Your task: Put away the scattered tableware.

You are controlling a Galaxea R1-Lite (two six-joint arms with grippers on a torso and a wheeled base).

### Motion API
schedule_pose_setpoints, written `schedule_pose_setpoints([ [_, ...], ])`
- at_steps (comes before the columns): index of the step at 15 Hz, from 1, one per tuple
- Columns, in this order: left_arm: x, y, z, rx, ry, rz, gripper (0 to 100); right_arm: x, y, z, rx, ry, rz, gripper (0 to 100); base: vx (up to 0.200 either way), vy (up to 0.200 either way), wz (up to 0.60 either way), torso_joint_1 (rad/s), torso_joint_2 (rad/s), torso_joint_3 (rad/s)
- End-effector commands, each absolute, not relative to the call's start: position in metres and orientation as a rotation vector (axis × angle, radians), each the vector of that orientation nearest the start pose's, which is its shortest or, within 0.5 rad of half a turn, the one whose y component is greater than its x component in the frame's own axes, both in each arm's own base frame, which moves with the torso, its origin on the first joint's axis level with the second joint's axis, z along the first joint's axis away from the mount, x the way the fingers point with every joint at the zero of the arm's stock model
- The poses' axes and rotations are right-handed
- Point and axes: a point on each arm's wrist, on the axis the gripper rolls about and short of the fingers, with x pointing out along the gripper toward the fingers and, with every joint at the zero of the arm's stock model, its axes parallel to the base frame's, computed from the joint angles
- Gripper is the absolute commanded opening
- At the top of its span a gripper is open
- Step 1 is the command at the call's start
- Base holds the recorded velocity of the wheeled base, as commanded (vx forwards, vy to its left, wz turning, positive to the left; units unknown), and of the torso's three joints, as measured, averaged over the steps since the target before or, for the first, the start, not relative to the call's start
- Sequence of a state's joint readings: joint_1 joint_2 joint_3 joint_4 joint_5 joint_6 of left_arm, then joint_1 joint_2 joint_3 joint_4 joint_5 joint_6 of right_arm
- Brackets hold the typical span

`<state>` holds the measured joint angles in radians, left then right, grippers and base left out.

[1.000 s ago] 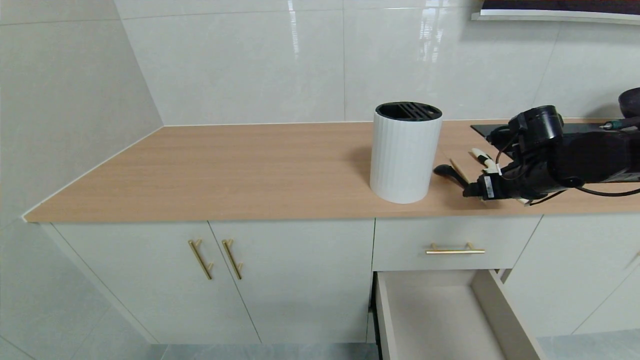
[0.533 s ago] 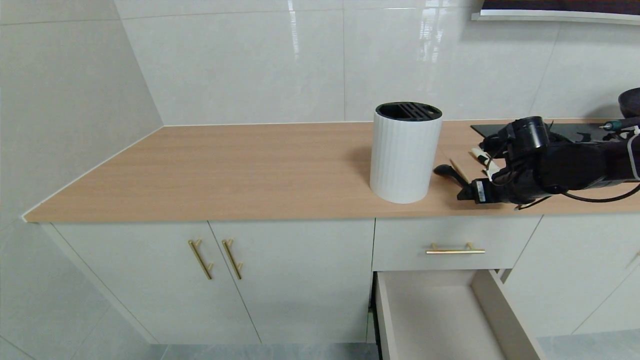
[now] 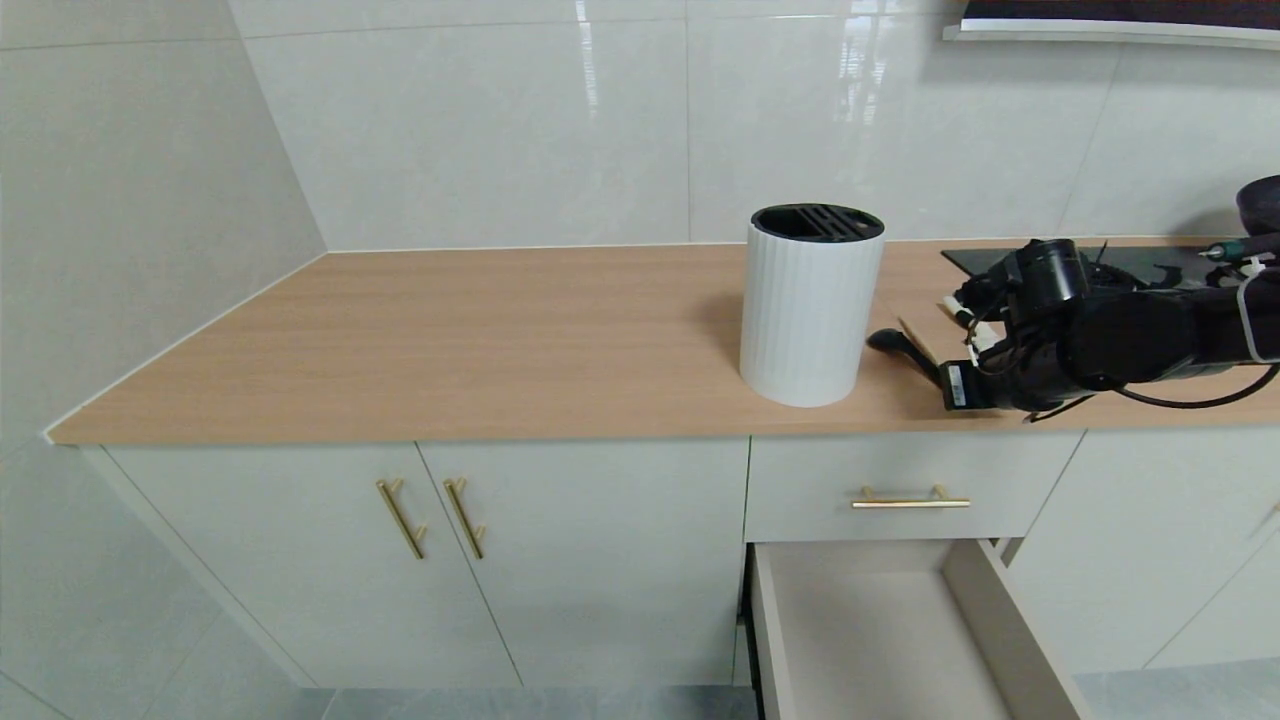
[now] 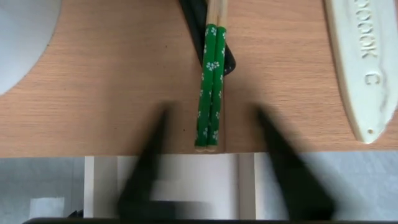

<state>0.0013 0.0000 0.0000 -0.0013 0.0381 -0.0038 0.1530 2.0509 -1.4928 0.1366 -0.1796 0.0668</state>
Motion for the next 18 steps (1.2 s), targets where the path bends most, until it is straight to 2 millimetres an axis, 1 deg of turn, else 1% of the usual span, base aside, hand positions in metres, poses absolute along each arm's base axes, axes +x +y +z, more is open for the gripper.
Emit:
schedule_pose_setpoints([
  [1, -0.023, 0.001, 0.076, -0.005, -0.002, 0.040, 100, 0.402, 0.058, 0.171, -0.051, 0.685, -0.048, 0, 0.000, 0.000, 0.00, 0.000, 0.00, 0.000],
  [4, -0.023, 0.001, 0.076, -0.005, -0.002, 0.040, 100, 0.399, 0.055, 0.178, -0.042, 0.670, -0.057, 0, 0.000, 0.000, 0.00, 0.000, 0.00, 0.000],
  [6, -0.023, 0.001, 0.076, -0.005, -0.002, 0.040, 100, 0.388, 0.047, 0.201, -0.024, 0.614, -0.074, 0, 0.000, 0.000, 0.00, 0.000, 0.00, 0.000],
  [7, -0.023, 0.001, 0.076, -0.005, -0.002, 0.040, 100, 0.378, 0.045, 0.215, -0.008, 0.581, -0.077, 0, 0.000, 0.000, 0.00, 0.000, 0.00, 0.000],
  [8, -0.023, 0.001, 0.076, -0.005, -0.002, 0.040, 100, 0.363, 0.042, 0.229, 0.010, 0.552, -0.078, 0, 0.000, 0.000, 0.00, 0.000, 0.00, 0.000],
  [9, -0.023, 0.001, 0.076, -0.005, -0.002, 0.040, 100, 0.344, 0.040, 0.243, 0.023, 0.524, -0.076, 0, 0.000, 0.000, 0.00, 0.000, 0.00, 0.000],
  [11, -0.023, 0.001, 0.076, -0.005, -0.002, 0.040, 100, 0.302, 0.037, 0.260, 0.033, 0.491, -0.067, 0, 0.000, 0.000, 0.00, 0.000, 0.00, 0.000],
  [12, -0.023, 0.001, 0.076, -0.005, 0.000, 0.040, 100, 0.292, 0.036, 0.263, 0.039, 0.484, -0.058, 0, 0.000, 0.000, 0.00, 0.000, 0.00, 0.000],
  [13, -0.023, 0.001, 0.076, -0.005, -0.002, 0.040, 100, 0.261, 0.036, 0.272, 0.047, 0.475, -0.016, 0, 0.000, 0.000, 0.00, 0.000, 0.00, 0.000],
  [15, -0.023, 0.001, 0.076, -0.005, -0.002, 0.040, 100, 0.219, 0.041, 0.280, 0.112, 0.496, 0.060, 0, 0.000, 0.000, 0.00, 0.000, 0.00, 0.000],
  [16, -0.023, 0.001, 0.076, -0.005, -0.002, 0.040, 100, 0.218, 0.041, 0.280, 0.115, 0.496, 0.062, 0, 0.000, 0.000, 0.00, 0.000, 0.00, 0.000],
  [17, -0.023, 0.001, 0.076, -0.005, -0.002, 0.040, 100, 0.191, 0.041, 0.282, 0.135, 0.520, 0.114, 0, 0.000, 0.000, 0.00, 0.000, 0.00, 0.000],
  [18, -0.023, 0.001, 0.076, -0.005, 0.000, 0.040, 100, 0.169, 0.038, 0.280, 0.130, 0.572, 0.138, 0, 0.000, 0.000, 0.00, 0.000, 0.00, 0.000],
])
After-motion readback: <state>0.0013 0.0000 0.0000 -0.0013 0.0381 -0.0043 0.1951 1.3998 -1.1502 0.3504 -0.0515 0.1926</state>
